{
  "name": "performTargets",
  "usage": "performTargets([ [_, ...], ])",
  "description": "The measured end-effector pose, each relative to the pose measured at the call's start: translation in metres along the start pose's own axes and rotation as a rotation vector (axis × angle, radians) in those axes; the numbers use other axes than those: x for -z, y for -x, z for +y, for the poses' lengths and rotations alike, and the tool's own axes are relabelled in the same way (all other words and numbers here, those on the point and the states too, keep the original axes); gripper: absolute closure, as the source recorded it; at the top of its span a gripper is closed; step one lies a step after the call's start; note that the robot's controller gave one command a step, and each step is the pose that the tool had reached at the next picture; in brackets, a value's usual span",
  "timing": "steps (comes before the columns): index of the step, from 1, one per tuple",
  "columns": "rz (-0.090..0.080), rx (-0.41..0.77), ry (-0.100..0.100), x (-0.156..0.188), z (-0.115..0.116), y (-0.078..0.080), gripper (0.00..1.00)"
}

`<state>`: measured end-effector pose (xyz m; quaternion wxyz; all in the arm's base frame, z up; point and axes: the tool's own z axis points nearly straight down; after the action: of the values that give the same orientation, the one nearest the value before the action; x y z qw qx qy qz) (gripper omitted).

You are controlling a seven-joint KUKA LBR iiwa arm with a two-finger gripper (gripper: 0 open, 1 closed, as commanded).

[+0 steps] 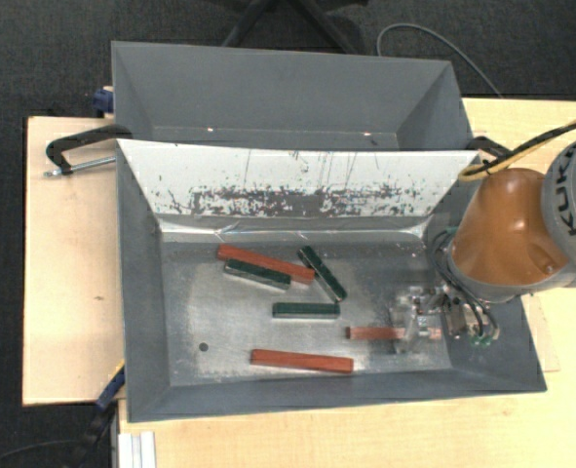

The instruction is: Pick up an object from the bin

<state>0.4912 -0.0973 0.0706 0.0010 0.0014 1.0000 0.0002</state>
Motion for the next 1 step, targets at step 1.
performTargets([
  [1,-0.013,-0.017,-0.001,0.1260,0.0151,0.0309,1.00],
])
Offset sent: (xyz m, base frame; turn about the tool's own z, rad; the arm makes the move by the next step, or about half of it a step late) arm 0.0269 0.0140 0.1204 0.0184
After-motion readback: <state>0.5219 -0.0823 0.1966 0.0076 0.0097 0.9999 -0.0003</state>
